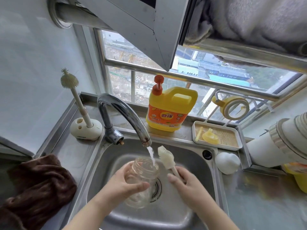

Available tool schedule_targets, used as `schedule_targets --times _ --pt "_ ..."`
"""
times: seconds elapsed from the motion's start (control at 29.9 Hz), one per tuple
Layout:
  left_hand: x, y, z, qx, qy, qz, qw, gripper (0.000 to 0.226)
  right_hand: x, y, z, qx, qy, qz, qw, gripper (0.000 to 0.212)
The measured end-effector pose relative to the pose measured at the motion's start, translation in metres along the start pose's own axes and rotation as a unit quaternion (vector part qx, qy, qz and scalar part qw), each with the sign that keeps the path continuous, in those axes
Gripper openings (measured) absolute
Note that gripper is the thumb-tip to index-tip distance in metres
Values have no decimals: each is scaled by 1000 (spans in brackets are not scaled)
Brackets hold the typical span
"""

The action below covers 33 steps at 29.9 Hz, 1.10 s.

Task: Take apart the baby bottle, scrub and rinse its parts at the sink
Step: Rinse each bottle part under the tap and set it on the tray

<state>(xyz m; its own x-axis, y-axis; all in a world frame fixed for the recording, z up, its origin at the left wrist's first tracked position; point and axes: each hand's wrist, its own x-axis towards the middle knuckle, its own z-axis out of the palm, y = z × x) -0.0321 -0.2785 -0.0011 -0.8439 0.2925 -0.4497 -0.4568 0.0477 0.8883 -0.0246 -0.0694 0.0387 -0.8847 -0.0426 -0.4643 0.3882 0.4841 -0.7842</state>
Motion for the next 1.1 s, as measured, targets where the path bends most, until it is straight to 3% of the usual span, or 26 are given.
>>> schedule_targets --times 0.1,0.27,0.4,0.5,0.6,0.7,0.8,0.94,1.1 --pt "0 3 -11 92 14 26 995 89 4 -8 -26 -163 22 -41 985 36" --pt "6 9 -12 162 -1 45 986 86 18 -48 -33 -422 -12 -141 895 25" --pt "5 9 -9 165 -13 48 985 78 28 -72 -22 -526 -40 -176 831 35" --pt "4 11 -8 135 -17 56 989 78 31 -78 -33 -565 8 -185 804 44" --pt "5 16 -2 109 -12 51 993 80 35 -78 -19 -553 21 -201 809 45" --pt "5 20 -5 104 -21 51 993 77 40 -74 -17 -517 -10 -171 839 43" --pt "6 21 -12 112 -24 57 992 75 44 -71 -31 -469 6 -139 872 40" --pt "7 28 -5 155 -36 61 985 67 44 -69 -11 -486 -42 -124 864 38" --pt "10 27 -13 160 -20 58 985 73 50 -60 -27 -391 -5 -92 916 39"
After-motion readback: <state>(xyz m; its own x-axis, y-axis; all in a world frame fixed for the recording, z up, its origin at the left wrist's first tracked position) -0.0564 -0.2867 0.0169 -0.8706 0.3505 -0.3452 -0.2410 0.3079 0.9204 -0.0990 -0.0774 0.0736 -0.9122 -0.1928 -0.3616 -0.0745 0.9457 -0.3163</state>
